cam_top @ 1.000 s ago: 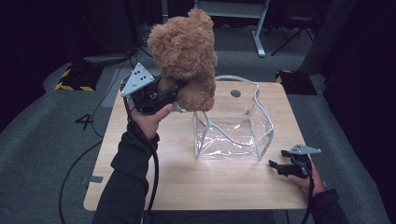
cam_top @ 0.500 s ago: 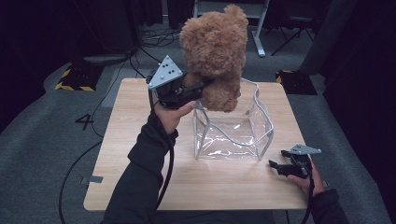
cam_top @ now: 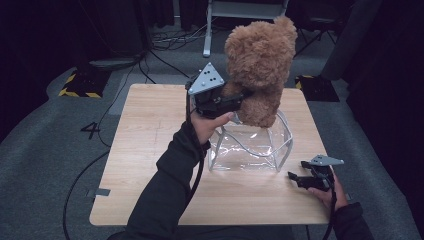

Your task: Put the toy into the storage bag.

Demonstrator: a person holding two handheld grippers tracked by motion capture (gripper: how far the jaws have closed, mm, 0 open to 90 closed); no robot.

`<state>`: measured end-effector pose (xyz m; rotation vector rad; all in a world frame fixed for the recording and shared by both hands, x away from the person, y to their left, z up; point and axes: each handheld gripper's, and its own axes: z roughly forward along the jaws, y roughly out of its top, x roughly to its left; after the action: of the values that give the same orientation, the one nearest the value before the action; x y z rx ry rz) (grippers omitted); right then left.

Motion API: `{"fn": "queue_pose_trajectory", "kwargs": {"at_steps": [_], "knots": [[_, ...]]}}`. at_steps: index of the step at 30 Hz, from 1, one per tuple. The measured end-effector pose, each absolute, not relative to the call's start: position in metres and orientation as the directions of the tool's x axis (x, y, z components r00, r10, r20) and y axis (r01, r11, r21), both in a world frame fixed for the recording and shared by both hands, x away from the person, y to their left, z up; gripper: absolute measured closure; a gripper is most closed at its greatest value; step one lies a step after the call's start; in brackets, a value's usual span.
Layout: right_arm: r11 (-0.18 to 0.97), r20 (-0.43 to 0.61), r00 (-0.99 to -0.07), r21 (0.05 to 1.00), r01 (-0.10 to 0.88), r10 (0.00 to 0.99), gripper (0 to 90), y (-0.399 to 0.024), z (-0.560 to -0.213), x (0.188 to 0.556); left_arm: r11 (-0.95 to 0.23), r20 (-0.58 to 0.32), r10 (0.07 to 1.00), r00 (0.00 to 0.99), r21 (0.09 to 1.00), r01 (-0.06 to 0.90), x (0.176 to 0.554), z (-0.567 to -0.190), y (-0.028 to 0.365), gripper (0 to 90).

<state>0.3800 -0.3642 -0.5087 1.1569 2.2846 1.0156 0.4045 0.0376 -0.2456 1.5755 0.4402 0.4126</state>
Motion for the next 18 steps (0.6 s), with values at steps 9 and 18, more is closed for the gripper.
{"fn": "queue_pose_trajectory", "kwargs": {"at_steps": [9, 18], "knots": [[0.398, -0.015, -0.586, 0.747, 0.532, 0.810, 22.3, -0.364, -0.509, 0.380, -0.052, -0.019, 0.464, 0.886, 0.997, 0.049, 0.410, -0.255, 0.012, 58.4], [0.398, -0.014, -0.586, 0.747, 0.532, 0.810, 22.3, -0.364, -0.509, 0.380, -0.065, -0.016, 0.439, 0.898, 0.997, 0.050, 0.407, -0.252, -0.001, 58.4]]}}
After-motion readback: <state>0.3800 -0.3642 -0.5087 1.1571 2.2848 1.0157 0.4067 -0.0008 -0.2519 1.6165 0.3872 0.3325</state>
